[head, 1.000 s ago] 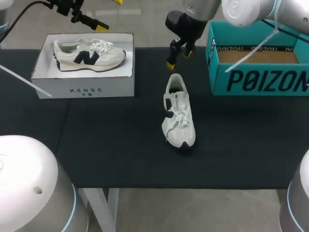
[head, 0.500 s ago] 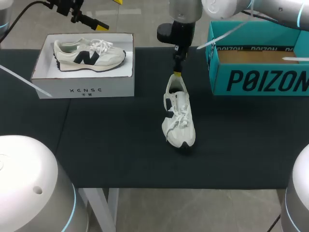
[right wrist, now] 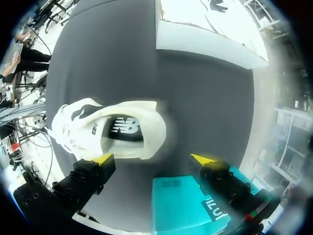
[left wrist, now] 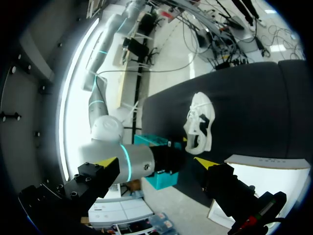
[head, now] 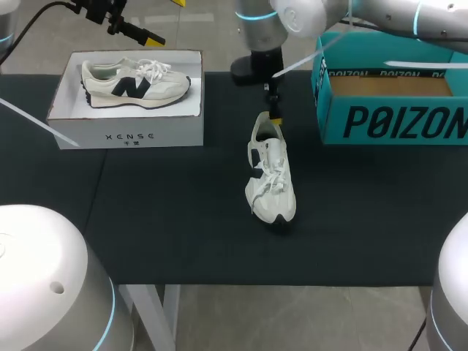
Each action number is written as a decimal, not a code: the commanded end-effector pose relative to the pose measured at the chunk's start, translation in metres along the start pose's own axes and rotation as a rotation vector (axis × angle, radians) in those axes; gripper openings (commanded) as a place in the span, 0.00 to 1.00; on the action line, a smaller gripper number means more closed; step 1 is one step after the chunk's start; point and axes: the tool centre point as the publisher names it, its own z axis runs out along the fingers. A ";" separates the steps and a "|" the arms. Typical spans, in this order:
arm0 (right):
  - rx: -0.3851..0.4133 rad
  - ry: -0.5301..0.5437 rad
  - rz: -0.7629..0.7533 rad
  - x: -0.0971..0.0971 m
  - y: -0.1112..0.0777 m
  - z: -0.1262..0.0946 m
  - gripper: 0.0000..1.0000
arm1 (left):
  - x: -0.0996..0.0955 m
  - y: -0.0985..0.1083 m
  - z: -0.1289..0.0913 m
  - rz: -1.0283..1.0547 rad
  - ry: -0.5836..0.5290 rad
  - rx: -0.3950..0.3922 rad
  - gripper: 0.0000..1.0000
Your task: Take the shoe out of the shoebox, open the shoe tongue, remove and reinsert the insole, then place the shoe into the shoebox
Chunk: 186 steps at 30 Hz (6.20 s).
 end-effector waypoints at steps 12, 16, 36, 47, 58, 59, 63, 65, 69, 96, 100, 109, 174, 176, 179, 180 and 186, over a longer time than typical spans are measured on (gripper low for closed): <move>-0.079 -0.053 0.094 0.001 0.017 0.015 1.00 | 0.000 0.000 0.000 0.001 0.005 0.001 1.00; -0.078 -0.043 0.082 -0.002 0.023 0.022 1.00 | 0.000 0.000 0.000 0.001 0.005 0.001 1.00; -0.150 0.001 0.114 -0.003 0.033 0.061 0.61 | 0.000 0.000 0.000 0.001 0.005 0.001 1.00; -0.141 0.060 0.114 0.008 0.033 0.070 0.00 | 0.000 0.000 0.000 0.001 0.005 0.001 1.00; -0.087 0.038 0.213 0.020 0.015 0.025 0.00 | 0.000 0.000 0.000 0.001 0.005 0.001 1.00; -0.076 0.034 0.225 0.022 0.011 0.017 0.00 | 0.000 0.000 0.000 0.001 0.005 0.001 1.00; -0.038 0.026 0.280 0.024 -0.003 -0.009 0.00 | 0.000 0.000 0.000 0.001 0.005 0.001 1.00; -0.012 0.031 0.306 0.025 -0.009 -0.024 0.00 | 0.000 0.000 0.000 0.001 0.005 0.001 1.00; -0.018 -0.017 0.350 0.027 -0.025 -0.056 0.00 | 0.000 0.000 0.000 0.001 0.005 0.001 1.00; -0.071 0.005 0.876 0.065 -0.134 -0.110 0.00 | 0.000 0.000 0.000 0.001 0.005 0.001 1.00; -0.071 0.005 0.876 0.065 -0.134 -0.110 0.00 | 0.000 0.000 0.000 0.001 0.005 0.001 1.00; -0.071 0.005 0.876 0.065 -0.134 -0.110 0.00 | 0.000 0.000 0.000 0.001 0.005 0.001 1.00; 0.131 -0.219 1.593 -0.045 -0.356 -0.086 0.00 | 0.000 0.000 0.000 0.001 0.005 0.001 1.00; 0.130 -0.226 1.609 -0.050 -0.373 -0.086 0.00 | 0.000 0.000 0.000 0.001 0.005 0.001 1.00; 0.127 -0.238 1.636 -0.060 -0.392 -0.087 0.00 | 0.000 0.000 0.000 0.001 0.005 0.001 1.00; 0.124 -0.258 1.639 -0.063 -0.396 -0.088 0.00 | 0.000 0.000 0.000 0.001 0.005 0.001 1.00; 0.153 -0.330 1.667 -0.077 -0.420 -0.079 0.00 | 0.000 0.000 0.000 0.001 0.005 0.001 1.00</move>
